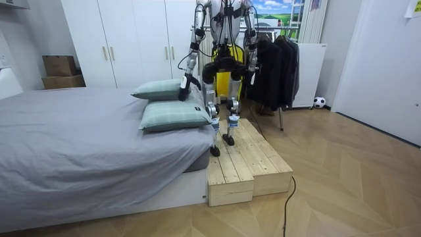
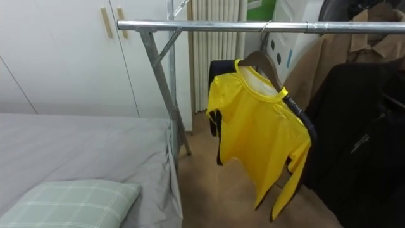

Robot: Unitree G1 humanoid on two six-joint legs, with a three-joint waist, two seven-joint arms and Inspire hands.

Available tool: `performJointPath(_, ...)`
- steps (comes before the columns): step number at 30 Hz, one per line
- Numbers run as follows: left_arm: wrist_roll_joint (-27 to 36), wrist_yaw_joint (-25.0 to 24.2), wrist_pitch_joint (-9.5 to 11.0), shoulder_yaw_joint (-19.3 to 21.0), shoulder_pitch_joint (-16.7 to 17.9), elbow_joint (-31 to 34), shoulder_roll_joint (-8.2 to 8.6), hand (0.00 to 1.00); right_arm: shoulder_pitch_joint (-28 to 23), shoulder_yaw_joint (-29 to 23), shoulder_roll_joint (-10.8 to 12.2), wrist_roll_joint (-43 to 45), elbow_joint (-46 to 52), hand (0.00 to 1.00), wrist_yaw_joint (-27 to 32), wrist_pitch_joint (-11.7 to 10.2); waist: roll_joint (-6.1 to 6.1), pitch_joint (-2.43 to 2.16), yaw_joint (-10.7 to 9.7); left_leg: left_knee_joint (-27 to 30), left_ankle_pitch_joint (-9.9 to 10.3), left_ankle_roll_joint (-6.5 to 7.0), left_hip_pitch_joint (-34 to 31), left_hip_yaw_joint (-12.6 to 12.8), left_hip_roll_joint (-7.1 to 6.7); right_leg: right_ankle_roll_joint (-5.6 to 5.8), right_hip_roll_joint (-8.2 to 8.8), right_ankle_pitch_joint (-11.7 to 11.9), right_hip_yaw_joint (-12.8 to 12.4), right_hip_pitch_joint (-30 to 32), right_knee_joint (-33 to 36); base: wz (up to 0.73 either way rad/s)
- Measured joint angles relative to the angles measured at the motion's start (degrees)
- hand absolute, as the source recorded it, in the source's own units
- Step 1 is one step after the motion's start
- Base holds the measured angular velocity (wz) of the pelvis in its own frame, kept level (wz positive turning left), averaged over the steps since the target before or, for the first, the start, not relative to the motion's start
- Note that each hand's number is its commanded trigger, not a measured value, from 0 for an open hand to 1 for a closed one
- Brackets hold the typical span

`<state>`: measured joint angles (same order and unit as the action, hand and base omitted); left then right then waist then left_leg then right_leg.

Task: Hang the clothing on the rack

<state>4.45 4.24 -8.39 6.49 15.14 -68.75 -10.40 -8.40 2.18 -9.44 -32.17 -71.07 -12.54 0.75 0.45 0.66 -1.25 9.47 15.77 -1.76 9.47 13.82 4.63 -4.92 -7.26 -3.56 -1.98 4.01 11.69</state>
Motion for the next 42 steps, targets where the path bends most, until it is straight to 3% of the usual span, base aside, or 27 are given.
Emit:
performJointPath(7, -7.5, -0.1, -0.4, 0.1, 0.0, 0.0, 0.03, 0.0, 0.8, -0.1, 0.0, 5.0, 0.1, 0.0, 1.2, -1.3, -0.02, -0.1, 0.1, 0.0, 0.1, 0.14, 0.1, 0.0, -0.09, 0.19, 0.1, -0.1, -0.4, 0.0, -0.1, 0.0)
performJointPath(30, -19.1, -2.1, -1.3, 0.1, 0.1, 0.0, -0.02, 0.0, 2.6, 0.0, 0.0, 10.5, 0.0, 0.0, 1.8, -2.5, -0.17, 0.04, 0.0, 0.1, 0.3, 0.46, 0.1, -0.3, -0.12, 0.45, 0.26, -0.3, 0.0, -0.7, -0.1, 0.0)
performJointPath(36, -16.9, -1.7, -1.6, 0.1, -0.3, 0.0, -0.1, 0.0, 2.5, 0.2, 0.3, 9.4, -0.1, 0.0, 1.9, -2.6, 0.0, -0.11, 0.1, 0.1, 0.3, 0.46, 0.4, -1.1, -0.12, 0.53, 0.27, -0.3, 0.5, -1.0, -0.9, 0.06)
performJointPath(42, -11.9, -0.8, -1.8, 0.6, -0.4, -0.7, 0.29, 0.0, 2.2, 0.4, 0.4, 9.2, -0.1, 0.0, 2.0, -2.5, 0.38, 0.17, 0.5, -0.4, 0.3, 0.45, 1.7, -0.7, 0.02, 0.52, 0.19, -0.4, 0.6, -2.0, -1.1, -0.01)
